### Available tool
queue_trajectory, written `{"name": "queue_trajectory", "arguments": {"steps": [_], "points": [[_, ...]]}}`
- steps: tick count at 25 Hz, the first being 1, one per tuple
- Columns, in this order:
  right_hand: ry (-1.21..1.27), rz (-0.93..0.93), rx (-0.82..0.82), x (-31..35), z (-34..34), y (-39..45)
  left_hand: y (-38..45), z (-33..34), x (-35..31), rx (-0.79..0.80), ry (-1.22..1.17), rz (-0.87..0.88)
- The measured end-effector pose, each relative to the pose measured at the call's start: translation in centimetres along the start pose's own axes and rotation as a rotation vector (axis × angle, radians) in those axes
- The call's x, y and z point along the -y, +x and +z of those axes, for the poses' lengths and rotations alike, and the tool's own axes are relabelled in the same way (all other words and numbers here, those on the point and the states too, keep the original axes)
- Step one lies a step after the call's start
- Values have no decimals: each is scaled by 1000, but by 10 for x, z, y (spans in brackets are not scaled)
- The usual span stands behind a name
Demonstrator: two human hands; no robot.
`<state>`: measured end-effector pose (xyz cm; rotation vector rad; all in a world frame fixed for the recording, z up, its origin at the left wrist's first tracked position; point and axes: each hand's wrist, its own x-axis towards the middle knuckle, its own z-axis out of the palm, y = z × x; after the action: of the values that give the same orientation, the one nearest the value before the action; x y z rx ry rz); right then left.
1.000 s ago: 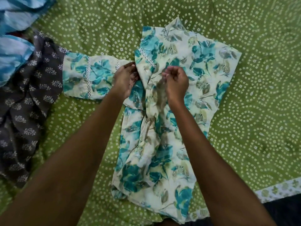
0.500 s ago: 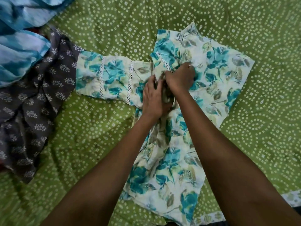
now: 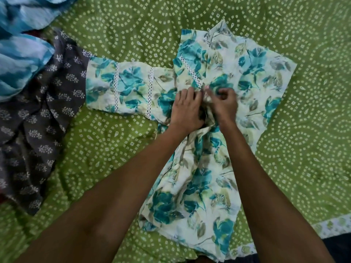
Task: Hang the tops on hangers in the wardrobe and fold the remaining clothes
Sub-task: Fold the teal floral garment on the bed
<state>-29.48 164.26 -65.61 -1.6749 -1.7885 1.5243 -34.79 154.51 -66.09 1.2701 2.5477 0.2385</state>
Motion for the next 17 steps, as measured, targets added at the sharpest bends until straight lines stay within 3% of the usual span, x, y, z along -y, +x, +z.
{"name": "queue_trajectory", "arguments": {"steps": [1,3,5,8,12,14,17], "points": [[-190,-101,49,-4,3,-1,2,3,-2,-18,-72,-55],[-317,-138,87,-2,3,5,10,2,-2,-37,-197,-147],[-10,45,98,-7,-7,21,17,1,-2,-61,-185,-176],[817,418,170,-33,-29,29,19,1,-11,-142,26,-94],[964,475,110,-49,-39,32,49,-1,-15,-133,21,-43],[1052,491,144,-42,-40,31,63,-18,-14,-216,-457,-256],[1119,473,109,-34,-40,26,51,-32,20,-705,-1453,-935]]}}
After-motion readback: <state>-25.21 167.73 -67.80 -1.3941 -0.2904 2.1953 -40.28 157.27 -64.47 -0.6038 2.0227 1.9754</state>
